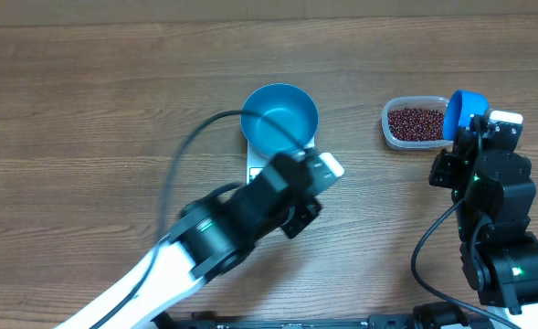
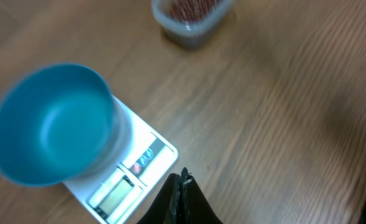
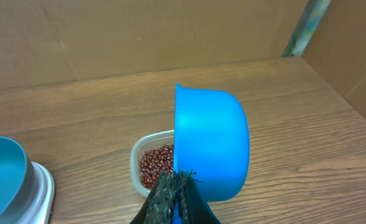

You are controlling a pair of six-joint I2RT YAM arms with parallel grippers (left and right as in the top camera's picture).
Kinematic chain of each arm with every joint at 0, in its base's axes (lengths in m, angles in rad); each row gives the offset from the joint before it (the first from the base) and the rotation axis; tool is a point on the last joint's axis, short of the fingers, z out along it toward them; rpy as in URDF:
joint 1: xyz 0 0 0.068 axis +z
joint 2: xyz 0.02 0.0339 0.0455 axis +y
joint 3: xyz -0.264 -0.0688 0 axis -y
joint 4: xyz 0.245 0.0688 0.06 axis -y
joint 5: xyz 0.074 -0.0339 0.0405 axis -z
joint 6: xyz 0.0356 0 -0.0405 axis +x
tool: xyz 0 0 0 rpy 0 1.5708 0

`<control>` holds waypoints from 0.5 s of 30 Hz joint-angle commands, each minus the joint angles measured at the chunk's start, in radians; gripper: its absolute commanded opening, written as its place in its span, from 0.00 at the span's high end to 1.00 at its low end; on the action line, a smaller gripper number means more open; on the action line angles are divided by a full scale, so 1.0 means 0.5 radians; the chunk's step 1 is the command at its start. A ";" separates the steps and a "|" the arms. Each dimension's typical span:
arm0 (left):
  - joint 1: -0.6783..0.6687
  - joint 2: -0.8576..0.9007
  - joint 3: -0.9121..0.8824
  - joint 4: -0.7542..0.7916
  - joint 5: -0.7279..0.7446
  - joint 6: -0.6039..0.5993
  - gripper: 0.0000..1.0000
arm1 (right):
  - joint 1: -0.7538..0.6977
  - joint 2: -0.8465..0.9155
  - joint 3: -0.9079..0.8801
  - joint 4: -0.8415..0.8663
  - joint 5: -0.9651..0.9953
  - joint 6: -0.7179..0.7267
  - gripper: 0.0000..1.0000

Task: Scoop item into bowl and weigh 150g on scale

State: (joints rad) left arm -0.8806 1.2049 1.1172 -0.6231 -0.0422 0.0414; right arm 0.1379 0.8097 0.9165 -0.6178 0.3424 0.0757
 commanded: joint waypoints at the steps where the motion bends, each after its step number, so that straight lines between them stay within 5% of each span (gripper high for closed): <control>1: 0.040 -0.095 -0.246 0.094 -0.012 0.066 0.96 | -0.005 0.011 0.069 0.022 -0.031 0.058 0.96; 15: 0.091 0.259 -0.528 0.346 -0.272 -0.101 0.96 | -0.005 0.066 0.069 0.007 -0.048 0.062 0.96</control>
State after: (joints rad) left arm -0.8543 1.2861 0.8623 -0.4664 -0.1352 0.0269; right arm 0.1379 0.8417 0.9165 -0.6178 0.3187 0.0982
